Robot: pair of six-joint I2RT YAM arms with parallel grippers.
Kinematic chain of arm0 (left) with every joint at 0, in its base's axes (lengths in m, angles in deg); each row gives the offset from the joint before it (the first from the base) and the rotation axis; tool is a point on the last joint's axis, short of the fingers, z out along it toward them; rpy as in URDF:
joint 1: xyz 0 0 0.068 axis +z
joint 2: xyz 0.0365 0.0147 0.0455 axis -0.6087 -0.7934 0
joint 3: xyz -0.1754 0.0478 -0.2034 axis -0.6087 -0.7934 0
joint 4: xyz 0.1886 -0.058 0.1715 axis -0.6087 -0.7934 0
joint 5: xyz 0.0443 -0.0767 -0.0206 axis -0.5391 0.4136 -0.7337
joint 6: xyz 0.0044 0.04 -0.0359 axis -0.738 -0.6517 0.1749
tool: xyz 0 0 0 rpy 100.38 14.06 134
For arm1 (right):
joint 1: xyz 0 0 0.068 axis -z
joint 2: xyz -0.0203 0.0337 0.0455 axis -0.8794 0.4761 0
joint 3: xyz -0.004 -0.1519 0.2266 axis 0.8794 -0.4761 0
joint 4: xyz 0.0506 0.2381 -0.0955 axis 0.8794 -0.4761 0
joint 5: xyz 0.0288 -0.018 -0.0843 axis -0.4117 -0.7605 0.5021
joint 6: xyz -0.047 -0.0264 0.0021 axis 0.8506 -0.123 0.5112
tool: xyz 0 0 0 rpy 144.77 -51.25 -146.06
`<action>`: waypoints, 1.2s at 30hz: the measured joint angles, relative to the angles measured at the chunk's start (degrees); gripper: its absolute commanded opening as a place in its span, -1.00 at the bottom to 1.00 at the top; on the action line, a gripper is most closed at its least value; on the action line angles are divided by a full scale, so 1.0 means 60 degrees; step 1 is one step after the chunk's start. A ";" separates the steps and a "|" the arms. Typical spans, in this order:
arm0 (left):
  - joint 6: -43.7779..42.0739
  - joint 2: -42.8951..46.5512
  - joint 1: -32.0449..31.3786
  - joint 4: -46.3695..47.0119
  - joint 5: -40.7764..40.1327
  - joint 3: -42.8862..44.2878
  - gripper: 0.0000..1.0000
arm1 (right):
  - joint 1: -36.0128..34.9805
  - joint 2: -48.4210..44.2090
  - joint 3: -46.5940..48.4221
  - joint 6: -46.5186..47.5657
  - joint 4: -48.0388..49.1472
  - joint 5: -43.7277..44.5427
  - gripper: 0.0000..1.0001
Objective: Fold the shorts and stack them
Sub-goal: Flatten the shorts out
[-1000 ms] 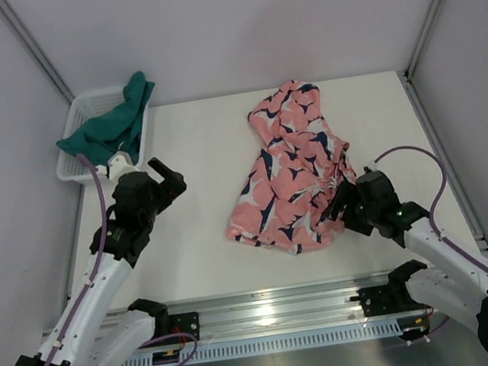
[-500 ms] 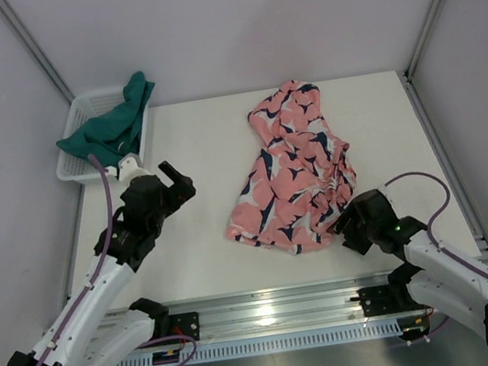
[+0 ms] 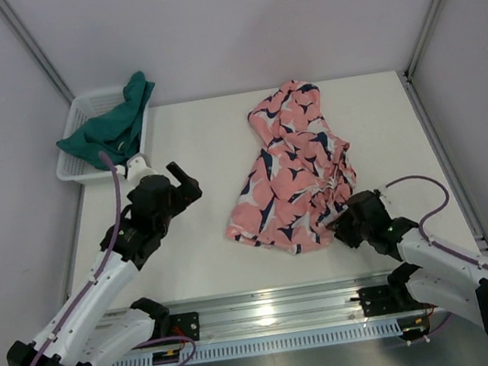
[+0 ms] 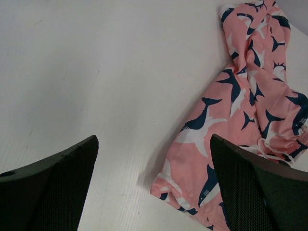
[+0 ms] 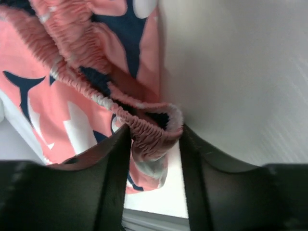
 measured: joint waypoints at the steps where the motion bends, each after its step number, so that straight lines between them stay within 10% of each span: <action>1: 0.0004 0.0000 -0.0004 0.0004 -0.0011 0.0000 0.98 | -0.0044 0.0113 0.0000 -0.0051 0.0069 0.0095 -0.56; 3: 0.0018 -0.0029 -0.0007 0.0007 -0.0015 0.0000 0.98 | -0.0102 0.0295 0.0004 -0.0189 -0.0015 0.0306 -1.00; 9: 0.0171 -0.0255 -0.0284 0.0197 -0.0040 -0.0095 0.98 | -0.0073 0.0025 0.1115 0.0561 -0.1472 0.1257 -1.00; 17: -0.0149 -0.1665 -0.2157 0.1038 -0.0463 -0.0117 0.98 | 0.0310 0.1435 0.6313 0.2809 -0.2860 0.2783 -1.00; 36: -0.4207 -0.3490 -0.4823 0.6692 0.1475 -0.1541 0.98 | 0.2776 0.3832 0.8236 0.4983 -0.2805 0.0776 -1.00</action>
